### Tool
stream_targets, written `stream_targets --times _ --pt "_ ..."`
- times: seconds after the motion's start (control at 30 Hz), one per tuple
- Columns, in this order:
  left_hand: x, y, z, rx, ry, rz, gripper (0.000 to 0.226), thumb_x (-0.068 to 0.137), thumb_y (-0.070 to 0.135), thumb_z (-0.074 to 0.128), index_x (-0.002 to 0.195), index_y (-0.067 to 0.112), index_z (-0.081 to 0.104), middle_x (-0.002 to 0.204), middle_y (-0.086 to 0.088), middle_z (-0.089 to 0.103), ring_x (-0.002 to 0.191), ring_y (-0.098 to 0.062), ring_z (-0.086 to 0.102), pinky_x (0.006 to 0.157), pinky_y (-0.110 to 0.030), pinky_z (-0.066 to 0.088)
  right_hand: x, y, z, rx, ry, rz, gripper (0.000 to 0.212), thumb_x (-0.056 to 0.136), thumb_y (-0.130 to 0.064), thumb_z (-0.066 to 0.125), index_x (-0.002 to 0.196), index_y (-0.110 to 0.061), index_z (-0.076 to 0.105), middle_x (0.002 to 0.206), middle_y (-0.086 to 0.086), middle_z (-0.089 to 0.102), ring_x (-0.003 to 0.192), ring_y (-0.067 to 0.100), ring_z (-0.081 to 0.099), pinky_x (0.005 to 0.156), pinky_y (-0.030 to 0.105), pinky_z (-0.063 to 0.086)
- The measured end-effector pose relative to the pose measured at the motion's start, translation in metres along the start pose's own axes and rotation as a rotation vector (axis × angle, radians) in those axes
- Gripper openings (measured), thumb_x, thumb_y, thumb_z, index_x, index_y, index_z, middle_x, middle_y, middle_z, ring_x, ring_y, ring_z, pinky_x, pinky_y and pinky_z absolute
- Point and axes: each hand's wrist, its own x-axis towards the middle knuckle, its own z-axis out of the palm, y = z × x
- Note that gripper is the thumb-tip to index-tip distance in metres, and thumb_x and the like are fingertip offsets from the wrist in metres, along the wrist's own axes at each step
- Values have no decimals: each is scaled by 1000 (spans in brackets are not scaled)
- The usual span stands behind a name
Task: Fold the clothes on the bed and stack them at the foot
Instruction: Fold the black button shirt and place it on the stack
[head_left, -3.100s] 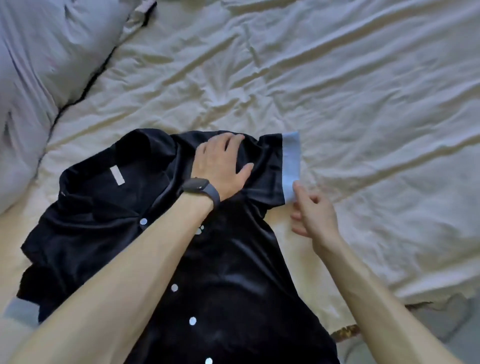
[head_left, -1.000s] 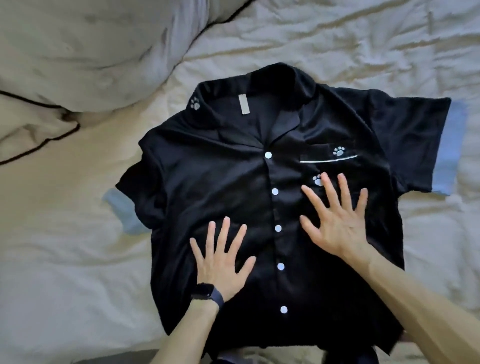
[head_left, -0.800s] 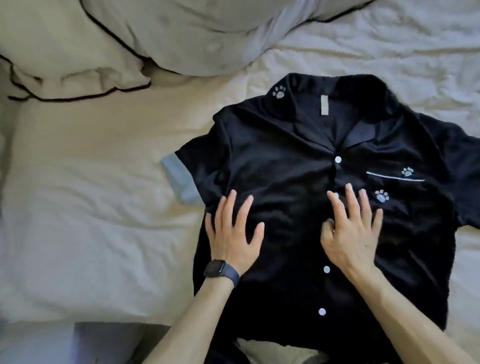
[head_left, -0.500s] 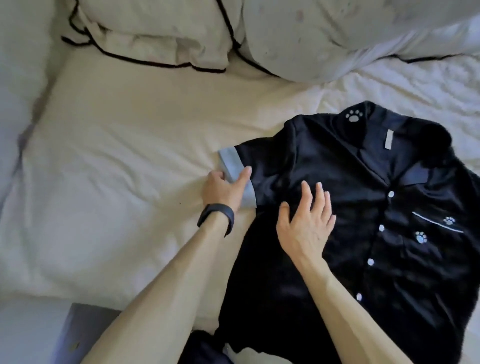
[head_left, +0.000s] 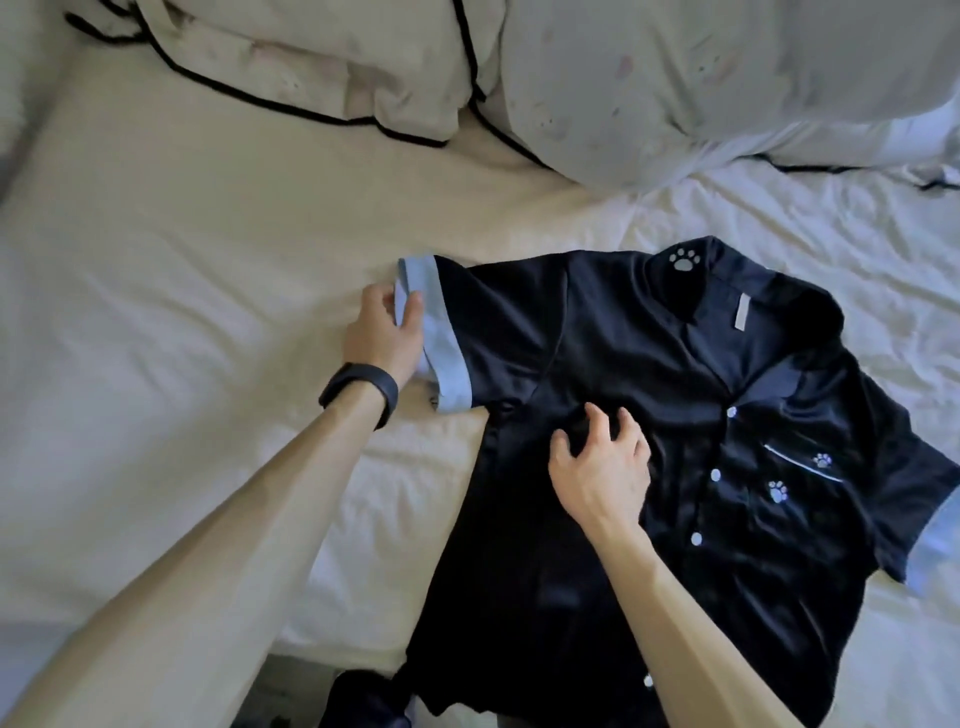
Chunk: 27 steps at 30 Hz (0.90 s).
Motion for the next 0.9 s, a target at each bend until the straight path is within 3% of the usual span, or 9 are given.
stream_targets --times 0.1,0.27,0.37,0.47,0.53,0.63,0.7,0.8,0.9 --pt "-28 -10 5 -194 13 -58 55 89 60 61 129 30 38 84 20 57 61 18 57 47 -3 37 11 -28 -21 102 133 -254 44 97 -36 60 139 -22 56 148 2 49 140 28 37 110 41 37" --pt "-69 -29 23 -239 -27 -58 61 82 49 77 117 35 28 82 12 63 66 9 62 49 -9 43 52 -108 -34 171 16 -597 40 100 -25 59 139 -21 55 141 -3 54 111 17 61 86 27 47" --pt "-77 -35 31 -136 -87 -8 60 75 50 80 110 41 33 88 10 62 70 -4 63 59 -19 49 78 -154 -31 39 -134 -735 55 97 -15 58 150 -18 43 153 4 42 124 26 57 93 34 48" --pt "-74 -43 30 11 -173 44 52 72 51 82 107 34 47 95 15 57 82 -5 59 72 -26 51 95 -183 -22 -209 -300 -724 60 97 -19 60 152 -20 38 149 11 42 117 36 59 92 39 50" --pt "-69 -45 28 65 -220 60 37 78 46 79 100 32 52 88 14 58 76 -10 59 67 -28 50 102 -196 -18 -236 -294 -715 42 97 -21 60 138 -17 52 126 10 58 108 36 61 85 38 51" --pt "-60 -47 22 11 -156 29 16 86 38 68 80 32 54 66 13 59 61 -7 58 52 -21 43 107 -210 -18 -5 -183 -736 19 95 -21 60 113 -18 67 109 3 66 99 22 60 82 29 49" --pt "-56 -50 16 -61 -77 -3 16 88 35 62 78 32 51 67 17 62 63 0 59 48 -14 40 109 -212 -19 162 -125 -723 12 95 -22 61 105 -21 68 100 -5 68 92 13 60 73 11 45" --pt "-54 -55 10 -40 -97 4 14 93 41 60 87 32 50 72 12 62 63 -4 60 51 -17 41 112 -207 -17 212 -157 -663 10 93 -23 64 101 -27 69 88 -21 66 90 6 62 69 0 39" --pt "-55 -49 11 3 -188 30 38 87 61 60 108 32 49 83 16 57 72 -6 59 58 -26 45 113 -203 -18 218 -148 -634 19 93 -30 69 112 -27 68 96 -26 64 98 4 62 81 2 42"
